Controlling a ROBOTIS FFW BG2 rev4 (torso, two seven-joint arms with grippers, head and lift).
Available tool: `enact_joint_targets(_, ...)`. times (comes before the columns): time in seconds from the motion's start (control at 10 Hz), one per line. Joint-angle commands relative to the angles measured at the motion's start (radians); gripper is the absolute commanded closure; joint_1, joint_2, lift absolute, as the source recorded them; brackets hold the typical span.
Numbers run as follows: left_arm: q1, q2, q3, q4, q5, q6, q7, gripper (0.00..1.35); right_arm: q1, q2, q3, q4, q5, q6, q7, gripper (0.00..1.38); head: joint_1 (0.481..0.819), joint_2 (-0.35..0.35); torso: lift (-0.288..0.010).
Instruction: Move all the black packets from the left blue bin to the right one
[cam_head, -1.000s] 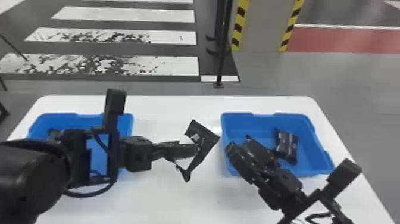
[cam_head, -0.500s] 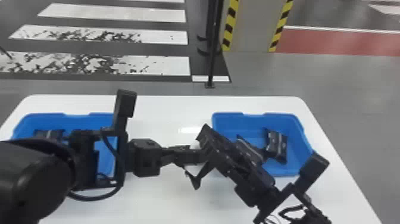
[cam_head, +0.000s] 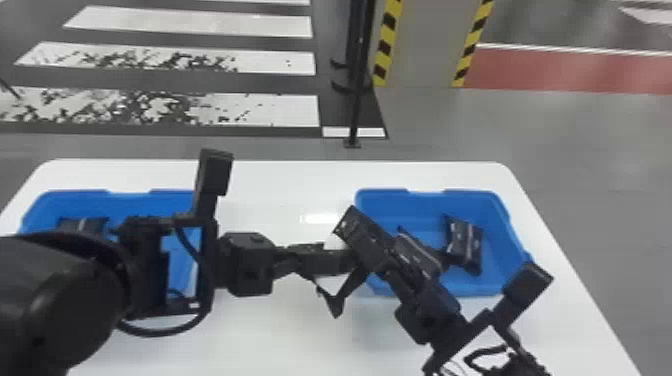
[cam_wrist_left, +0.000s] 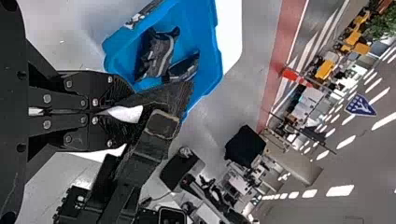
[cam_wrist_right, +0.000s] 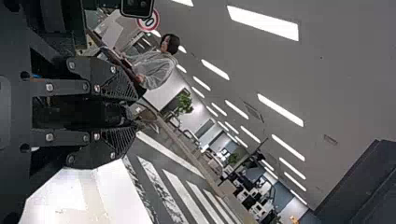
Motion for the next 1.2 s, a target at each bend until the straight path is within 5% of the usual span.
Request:
enact_joint_targets(0.0, 0.015, -0.004, 0.006, 0.000, 0.027, -0.020, 0.009, 0.95, -0.001, 0.000, 0.000, -0.001, -0.003, -0.001, 0.000, 1.27, 0.695, -0.103, -0.138)
enact_joint_targets(0.1, 0.042, -0.011, 0.026, 0.000, 0.045, -0.027, 0.013, 0.38, -0.008, 0.000, -0.008, 0.002, -0.005, -0.001, 0.000, 1.27, 0.695, -0.105, -0.138)
enact_joint_targets(0.2, 0.065, -0.019, 0.042, -0.002, 0.059, -0.039, 0.009, 0.08, -0.015, -0.002, -0.036, 0.002, -0.005, -0.001, 0.000, 1.27, 0.695, -0.107, -0.138)
enact_joint_targets(0.5, 0.180, -0.040, 0.151, -0.125, 0.063, -0.042, 0.008, 0.17, -0.104, -0.031, -0.131, 0.034, 0.007, 0.001, -0.004, 1.27, 0.695, -0.140, -0.138)
enact_joint_targets(0.9, 0.258, -0.057, 0.271, -0.182, 0.051, -0.032, 0.009, 0.17, -0.278, -0.068, -0.267, 0.260, 0.107, 0.053, -0.012, 1.27, 0.695, -0.179, -0.137)
enact_joint_targets(1.1, 0.283, -0.065, 0.345, -0.199, 0.031, -0.030, 0.011, 0.17, -0.337, -0.068, -0.307, 0.387, 0.157, 0.055, -0.018, 0.95, 0.695, -0.200, -0.137)
